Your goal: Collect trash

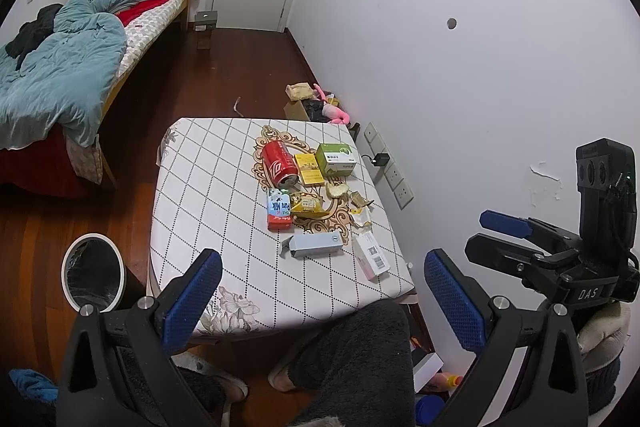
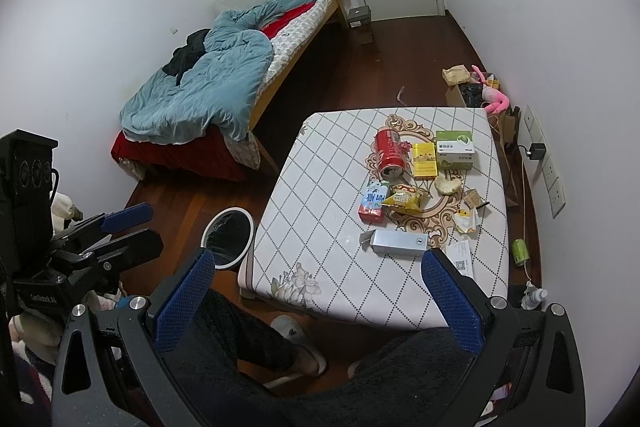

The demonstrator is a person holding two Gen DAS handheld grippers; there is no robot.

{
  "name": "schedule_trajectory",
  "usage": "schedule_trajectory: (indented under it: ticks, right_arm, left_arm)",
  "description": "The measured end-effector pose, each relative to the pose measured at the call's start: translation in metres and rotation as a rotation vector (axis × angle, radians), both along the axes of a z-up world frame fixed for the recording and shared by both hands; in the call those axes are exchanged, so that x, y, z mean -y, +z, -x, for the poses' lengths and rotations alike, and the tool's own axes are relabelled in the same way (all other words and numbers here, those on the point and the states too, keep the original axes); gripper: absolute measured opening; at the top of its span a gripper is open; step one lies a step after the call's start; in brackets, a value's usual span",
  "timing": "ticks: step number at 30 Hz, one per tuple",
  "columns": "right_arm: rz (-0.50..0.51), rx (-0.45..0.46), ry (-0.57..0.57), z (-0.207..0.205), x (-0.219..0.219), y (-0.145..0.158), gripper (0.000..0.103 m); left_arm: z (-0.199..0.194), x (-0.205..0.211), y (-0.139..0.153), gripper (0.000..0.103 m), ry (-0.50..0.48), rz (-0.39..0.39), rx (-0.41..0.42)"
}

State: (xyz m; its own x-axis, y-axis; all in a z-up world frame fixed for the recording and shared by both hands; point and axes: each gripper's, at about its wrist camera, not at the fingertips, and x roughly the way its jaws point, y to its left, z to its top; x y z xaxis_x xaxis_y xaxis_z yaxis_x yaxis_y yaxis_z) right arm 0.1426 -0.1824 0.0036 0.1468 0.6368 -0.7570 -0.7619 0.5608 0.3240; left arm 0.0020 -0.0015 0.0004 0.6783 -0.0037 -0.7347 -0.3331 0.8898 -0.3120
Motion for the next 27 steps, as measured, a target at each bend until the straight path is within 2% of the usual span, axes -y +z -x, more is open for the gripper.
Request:
schedule_trajectory:
  ticks: [27]
  right_arm:
    - [0.004,0.001,0.003,0.001,-0.0025,-0.0023,0.103]
  left_arm:
    - [0.0023,-0.0021,-0.0014,0.103,0.006,0.004,0.004]
